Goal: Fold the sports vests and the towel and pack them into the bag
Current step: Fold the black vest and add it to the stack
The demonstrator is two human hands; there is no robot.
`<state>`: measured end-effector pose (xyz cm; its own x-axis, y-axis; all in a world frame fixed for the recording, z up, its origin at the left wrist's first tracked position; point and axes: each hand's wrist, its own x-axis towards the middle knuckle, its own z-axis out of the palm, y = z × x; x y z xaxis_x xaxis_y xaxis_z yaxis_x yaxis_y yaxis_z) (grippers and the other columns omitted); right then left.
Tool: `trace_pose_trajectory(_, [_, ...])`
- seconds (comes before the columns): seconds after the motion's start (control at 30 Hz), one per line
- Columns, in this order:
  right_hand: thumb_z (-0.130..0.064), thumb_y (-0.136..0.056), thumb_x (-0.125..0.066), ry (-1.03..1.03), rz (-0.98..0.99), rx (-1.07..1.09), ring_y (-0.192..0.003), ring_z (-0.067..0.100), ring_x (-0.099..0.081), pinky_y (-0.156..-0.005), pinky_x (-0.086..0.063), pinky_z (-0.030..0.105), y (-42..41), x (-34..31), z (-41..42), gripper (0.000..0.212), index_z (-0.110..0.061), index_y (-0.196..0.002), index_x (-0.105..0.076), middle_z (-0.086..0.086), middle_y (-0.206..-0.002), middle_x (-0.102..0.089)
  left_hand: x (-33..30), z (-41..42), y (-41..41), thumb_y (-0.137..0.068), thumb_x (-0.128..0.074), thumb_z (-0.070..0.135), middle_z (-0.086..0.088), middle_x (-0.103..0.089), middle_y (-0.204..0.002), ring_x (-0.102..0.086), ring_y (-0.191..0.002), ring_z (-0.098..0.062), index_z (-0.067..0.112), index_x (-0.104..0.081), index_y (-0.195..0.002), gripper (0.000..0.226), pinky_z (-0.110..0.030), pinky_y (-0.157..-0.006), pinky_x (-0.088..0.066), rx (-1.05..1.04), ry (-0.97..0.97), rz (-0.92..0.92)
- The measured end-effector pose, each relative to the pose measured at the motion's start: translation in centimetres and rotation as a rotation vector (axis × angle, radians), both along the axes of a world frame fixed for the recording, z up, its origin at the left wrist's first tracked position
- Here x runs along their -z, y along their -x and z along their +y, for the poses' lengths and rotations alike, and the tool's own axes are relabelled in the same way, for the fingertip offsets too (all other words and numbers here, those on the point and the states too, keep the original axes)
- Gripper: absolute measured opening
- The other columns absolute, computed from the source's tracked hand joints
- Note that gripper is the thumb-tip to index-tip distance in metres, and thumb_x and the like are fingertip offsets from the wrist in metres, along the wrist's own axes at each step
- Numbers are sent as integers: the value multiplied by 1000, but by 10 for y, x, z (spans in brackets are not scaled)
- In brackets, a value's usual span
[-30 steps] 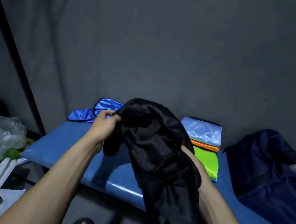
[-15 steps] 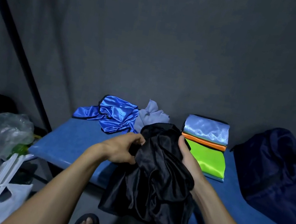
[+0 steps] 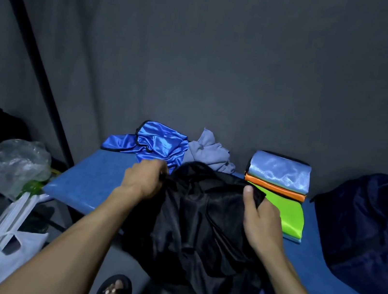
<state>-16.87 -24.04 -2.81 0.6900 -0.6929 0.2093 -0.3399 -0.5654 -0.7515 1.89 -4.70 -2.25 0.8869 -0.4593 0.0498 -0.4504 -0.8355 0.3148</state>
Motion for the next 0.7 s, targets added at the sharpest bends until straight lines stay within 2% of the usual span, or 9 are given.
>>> trace_pose_trajectory(0.1, [-43,-106,-43,-168,-265,61,-66,26,-49,-61,-39,37,-1,-7,-6,59,5,-73,-52,16,-67,-56,-11,6,-10,-93,-51,15,2,-71,-115,-63,-109,-29,32,-65,-106,26,-37,-83,-47,-133,443,-119])
trace_pose_trajectory(0.2, [-34,-107,-48,-253,-424,125,-65,20,-47,-59,-41,25,3,-19,-13,42,-3,-81,-57,5,-68,-54,-20,10,-16,-92,-48,9,7,-72,-105,-64,-107,-21,32,-65,-99,29,-32,-89,-48,-170,730,-85])
trace_pose_trajectory(0.33, [-54,-104,-43,-479,-507,214,-64,17,-49,-65,-42,35,6,-26,-21,53,-10,-77,-53,0,-72,-51,-27,18,-14,-95,-55,18,0,-74,-104,-64,-105,-26,22,-72,-107,20,-27,-80,-39,-310,686,-172])
trace_pose_trajectory(0.43, [-79,-92,-39,-626,-470,210,-97,31,-66,-91,-52,43,6,-24,-25,81,-4,-107,-65,9,-103,-70,-34,16,-9,-96,-57,31,-4,-63,-75,-56,-79,-26,13,-68,-84,24,-32,-66,-36,-344,688,-110])
trace_pose_trajectory(0.5, [-72,-96,-41,-630,-460,154,-102,35,-66,-91,-53,47,6,-24,-19,78,2,-107,-65,21,-110,-70,-45,12,1,-96,-59,35,4,-51,-60,-47,-63,-20,14,-57,-66,36,-32,-58,-36,-270,908,165])
trace_pose_trajectory(0.53, [-65,-100,-42,-598,-427,114,-98,32,-68,-87,-53,44,6,-24,-15,69,0,-100,-66,18,-107,-71,-52,8,9,-96,-60,35,4,-60,-63,-54,-61,-20,14,-61,-65,37,-31,-60,-43,-213,1016,388])
trace_pose_trajectory(0.57, [-62,-100,-46,-557,-398,51,-99,28,-70,-86,-54,43,6,-23,-11,64,-2,-96,-68,15,-107,-73,-57,5,16,-95,-62,35,0,-72,-77,-66,-70,-22,11,-72,-75,34,-31,-69,-52,-129,1087,629])
trace_pose_trajectory(0.63, [-61,-92,-61,-470,-319,-152,-108,20,-70,-93,-55,44,5,-17,-2,56,-7,-103,-72,6,-110,-76,-65,-2,30,-92,-65,33,-10,-77,-102,-73,-92,-25,9,-77,-100,28,-37,-89,-54,75,1080,988])
trace_pose_trajectory(0.7, [-55,-80,-78,-444,-243,-361,-108,7,-70,-93,-55,33,5,-8,8,51,-16,-112,-69,-11,-111,-76,-70,-9,47,-92,-63,25,-11,-76,-98,-72,-85,-23,12,-75,-98,19,-33,-82,-56,264,1051,1169])
